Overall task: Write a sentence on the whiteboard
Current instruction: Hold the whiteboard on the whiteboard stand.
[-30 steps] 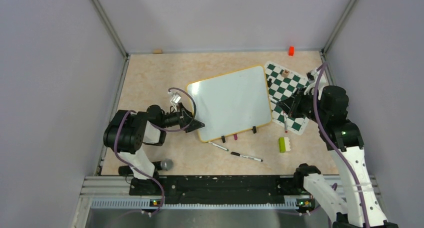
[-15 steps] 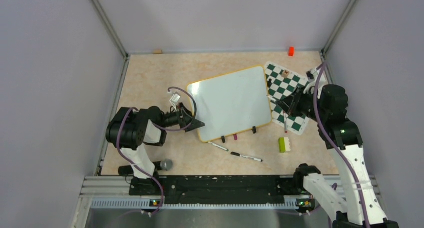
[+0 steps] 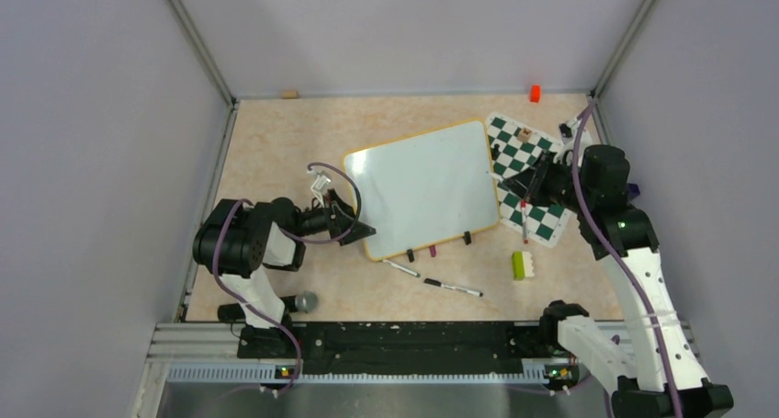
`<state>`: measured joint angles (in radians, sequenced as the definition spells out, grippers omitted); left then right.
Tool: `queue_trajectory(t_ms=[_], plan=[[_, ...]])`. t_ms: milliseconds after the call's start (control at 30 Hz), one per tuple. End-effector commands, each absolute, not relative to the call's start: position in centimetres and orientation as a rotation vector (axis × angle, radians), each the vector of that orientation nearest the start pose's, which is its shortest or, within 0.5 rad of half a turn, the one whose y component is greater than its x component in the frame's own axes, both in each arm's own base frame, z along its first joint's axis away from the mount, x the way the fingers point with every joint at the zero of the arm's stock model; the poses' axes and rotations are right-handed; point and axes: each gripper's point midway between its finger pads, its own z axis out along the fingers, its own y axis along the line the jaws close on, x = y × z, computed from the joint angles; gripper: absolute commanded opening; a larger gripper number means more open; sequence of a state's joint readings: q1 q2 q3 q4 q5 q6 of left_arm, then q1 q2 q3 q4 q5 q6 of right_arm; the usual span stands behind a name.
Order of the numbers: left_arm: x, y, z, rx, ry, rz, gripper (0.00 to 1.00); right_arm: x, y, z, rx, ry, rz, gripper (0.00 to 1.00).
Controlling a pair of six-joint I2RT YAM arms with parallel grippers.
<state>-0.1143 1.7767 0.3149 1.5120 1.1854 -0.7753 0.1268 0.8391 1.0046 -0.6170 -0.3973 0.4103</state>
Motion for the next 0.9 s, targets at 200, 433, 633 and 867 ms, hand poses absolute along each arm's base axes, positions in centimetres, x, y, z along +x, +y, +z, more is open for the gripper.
queue_trajectory(t_ms=[200,433,633,867], plan=[[25.9,-20.6,11.3,0.575,1.668,-1.564,0.97,27.1,12.4,31.4,0.049,1.936,0.769,0.0],[25.7,-20.8,11.5,0.594,1.671,-1.593,0.99,27.4,13.0,31.1,0.027,1.947,0.767,0.0],[25.5,-20.9,11.8,0.657,1.637,-1.573,0.99,27.3,13.0,31.1,0.02,1.943,0.758,0.0],[26.0,-20.3,13.0,0.697,1.572,-1.478,0.94,27.3,12.9,31.0,0.008,1.941,0.746,0.0]])
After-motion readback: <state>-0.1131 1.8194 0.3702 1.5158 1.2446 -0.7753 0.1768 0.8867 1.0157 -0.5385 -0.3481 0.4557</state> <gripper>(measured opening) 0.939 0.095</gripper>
